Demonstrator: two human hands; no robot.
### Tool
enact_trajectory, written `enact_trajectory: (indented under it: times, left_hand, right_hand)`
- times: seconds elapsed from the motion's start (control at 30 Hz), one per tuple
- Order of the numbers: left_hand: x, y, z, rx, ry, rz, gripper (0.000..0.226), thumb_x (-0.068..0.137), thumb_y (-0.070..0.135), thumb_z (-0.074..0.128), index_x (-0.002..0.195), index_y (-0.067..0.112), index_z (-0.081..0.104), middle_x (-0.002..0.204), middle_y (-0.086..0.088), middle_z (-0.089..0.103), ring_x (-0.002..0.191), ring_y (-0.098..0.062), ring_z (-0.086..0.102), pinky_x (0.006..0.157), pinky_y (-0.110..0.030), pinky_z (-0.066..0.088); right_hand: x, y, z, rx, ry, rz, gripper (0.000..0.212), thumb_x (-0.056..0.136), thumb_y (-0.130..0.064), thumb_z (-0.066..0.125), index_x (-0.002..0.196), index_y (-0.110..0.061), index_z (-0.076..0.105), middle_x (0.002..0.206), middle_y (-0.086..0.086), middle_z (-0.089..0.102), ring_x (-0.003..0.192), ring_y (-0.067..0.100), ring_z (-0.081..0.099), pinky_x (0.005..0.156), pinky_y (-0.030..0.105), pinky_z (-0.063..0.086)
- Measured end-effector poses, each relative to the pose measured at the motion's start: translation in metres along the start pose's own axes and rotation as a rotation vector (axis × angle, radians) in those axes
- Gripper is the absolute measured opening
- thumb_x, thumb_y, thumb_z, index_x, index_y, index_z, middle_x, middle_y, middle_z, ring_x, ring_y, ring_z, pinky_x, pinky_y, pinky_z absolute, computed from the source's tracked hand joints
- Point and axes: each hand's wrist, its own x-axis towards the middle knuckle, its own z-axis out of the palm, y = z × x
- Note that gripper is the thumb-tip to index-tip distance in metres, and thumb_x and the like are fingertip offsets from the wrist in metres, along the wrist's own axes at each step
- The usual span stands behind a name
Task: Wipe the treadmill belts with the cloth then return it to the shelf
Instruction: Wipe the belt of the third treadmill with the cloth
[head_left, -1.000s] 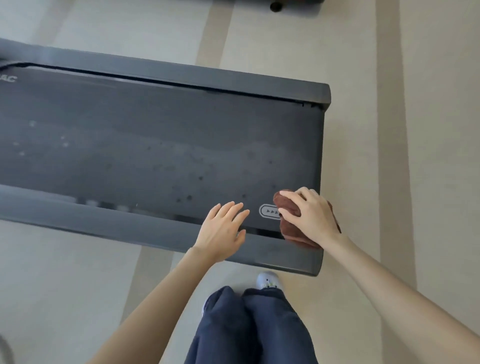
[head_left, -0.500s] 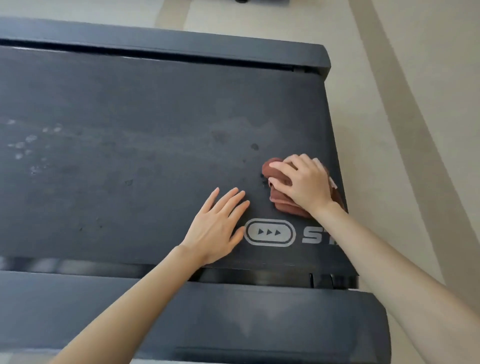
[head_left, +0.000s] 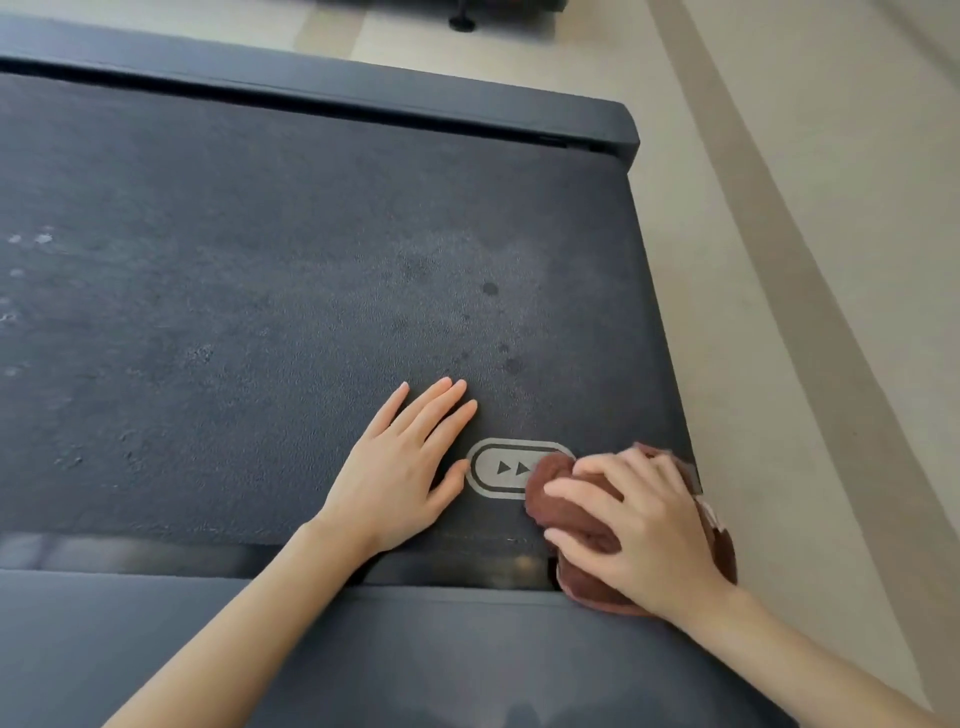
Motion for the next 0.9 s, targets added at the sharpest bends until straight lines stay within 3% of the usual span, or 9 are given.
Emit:
enact_trajectory:
  times: [0.2,0.3,0.4,0.53,0.73,0.9]
  left_hand:
    - [0.001,0.0,-0.001,-0.033,0.008,-0.004,0.054,0.089,0.04,0.036,0.135,0.013,0.048,0.146,-0.002,0.04,0.139,-0.018,0.028,0.115,-0.042,0.016]
    - [0.003,0.0,0.0,-0.045,0.024,0.005,0.054,0.089,0.039,0.037,0.135,0.014,0.049,0.146,-0.001,0.04,0.139,-0.016,0.028,0.115,-0.04,0.016]
    - [0.0,-0.002,0.001,-0.039,0.035,0.014,0.054,0.089,0.039,0.037,0.136,0.015,0.047,0.147,0.0,0.039,0.14,-0.016,0.027,0.115,-0.038,0.015]
    - [-0.003,-0.005,-0.009,0.04,0.033,0.052,0.053,0.088,0.038,0.037,0.133,0.015,0.051,0.144,-0.002,0.043,0.137,-0.018,0.032,0.114,-0.041,0.015]
    - [-0.023,-0.065,-0.036,0.097,0.116,-0.28,0.064,0.087,0.049,0.028,0.14,0.016,0.042,0.149,0.0,0.034,0.141,-0.017,0.021,0.116,-0.045,0.015]
    - [-0.039,-0.067,-0.019,0.046,0.053,-0.31,0.067,0.087,0.055,0.021,0.145,0.021,0.031,0.153,0.005,0.023,0.143,-0.014,0.011,0.117,-0.041,0.01]
  right_hand:
    - [0.063,0.033,0.009,0.006,0.0,-0.069,0.027,0.08,-0.051,0.06,0.095,-0.03,0.069,0.088,-0.007,0.061,0.082,0.016,0.054,0.069,0.031,0.04]
    - [0.132,0.069,0.024,-0.078,0.062,0.096,0.027,0.081,-0.05,0.061,0.097,-0.03,0.069,0.087,-0.003,0.061,0.085,0.021,0.057,0.071,0.033,0.04]
    - [0.193,0.089,0.041,-0.159,0.038,0.276,0.031,0.085,-0.052,0.056,0.105,-0.031,0.065,0.099,0.002,0.063,0.098,0.026,0.055,0.08,0.037,0.04]
    - [0.203,0.069,0.049,-0.257,-0.01,0.393,0.041,0.09,-0.055,0.044,0.119,-0.028,0.058,0.119,0.006,0.06,0.112,0.026,0.05,0.094,0.041,0.038]
    - [0.088,-0.032,0.039,-0.075,0.009,0.037,0.028,0.08,-0.054,0.053,0.093,-0.032,0.062,0.087,-0.004,0.056,0.082,0.02,0.05,0.073,0.035,0.035]
    - [0.083,-0.03,0.037,-0.016,-0.015,-0.152,0.027,0.078,-0.054,0.058,0.094,-0.034,0.066,0.084,-0.007,0.057,0.078,0.018,0.054,0.069,0.034,0.04]
